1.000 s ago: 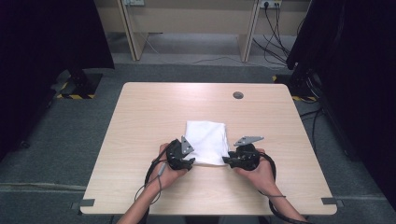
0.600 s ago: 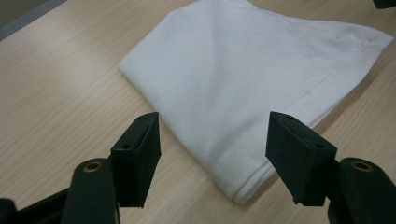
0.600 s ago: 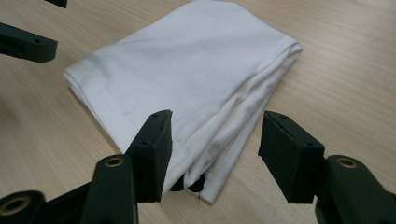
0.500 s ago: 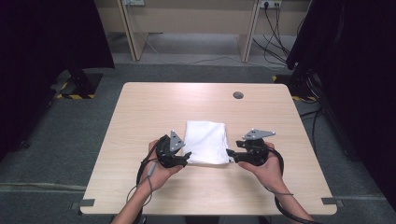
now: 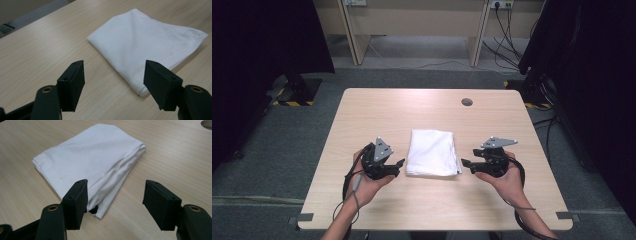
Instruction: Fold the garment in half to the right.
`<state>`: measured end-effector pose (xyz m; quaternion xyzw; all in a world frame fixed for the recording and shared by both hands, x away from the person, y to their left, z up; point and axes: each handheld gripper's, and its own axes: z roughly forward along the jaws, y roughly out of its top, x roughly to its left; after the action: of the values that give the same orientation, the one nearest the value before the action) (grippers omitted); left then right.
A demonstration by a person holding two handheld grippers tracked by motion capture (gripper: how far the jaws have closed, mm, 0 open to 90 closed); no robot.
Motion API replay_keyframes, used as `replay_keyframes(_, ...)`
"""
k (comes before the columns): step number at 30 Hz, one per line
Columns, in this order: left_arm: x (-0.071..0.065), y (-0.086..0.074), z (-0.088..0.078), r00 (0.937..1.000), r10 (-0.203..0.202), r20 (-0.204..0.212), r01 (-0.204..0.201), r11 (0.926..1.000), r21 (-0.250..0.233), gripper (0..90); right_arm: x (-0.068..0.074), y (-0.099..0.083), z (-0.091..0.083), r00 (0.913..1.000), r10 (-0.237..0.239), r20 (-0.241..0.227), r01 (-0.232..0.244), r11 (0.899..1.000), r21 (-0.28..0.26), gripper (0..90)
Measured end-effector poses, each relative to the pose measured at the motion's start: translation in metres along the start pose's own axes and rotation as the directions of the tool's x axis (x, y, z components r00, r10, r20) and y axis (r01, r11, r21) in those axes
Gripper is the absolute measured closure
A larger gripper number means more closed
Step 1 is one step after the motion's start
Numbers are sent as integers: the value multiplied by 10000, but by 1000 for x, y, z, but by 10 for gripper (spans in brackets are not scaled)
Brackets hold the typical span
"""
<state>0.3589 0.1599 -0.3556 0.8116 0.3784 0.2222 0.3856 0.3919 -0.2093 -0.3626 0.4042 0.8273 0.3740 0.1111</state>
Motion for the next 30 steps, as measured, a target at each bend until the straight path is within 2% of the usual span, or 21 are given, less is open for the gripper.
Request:
replay_keyframes(12, 17, -15, -21, 9975, -640, -295, 631, 9975, -305, 323, -5, -1, -12, 9999, 7, 157, -6, 9999, -109, 352)
replay_keyframes(20, 30, -28, -33, 9905, -1291, -469, 1266, 9905, -533, 316, -12, -5, -23, 9993, 167, 340, -153, 9990, -417, 347)
replay_keyframes(30, 34, -41, -42, 9860, -1546, -620, 1507, 9865, -637, 315, -21, -12, -35, 9982, 309, 505, -285, 9985, -474, 342)
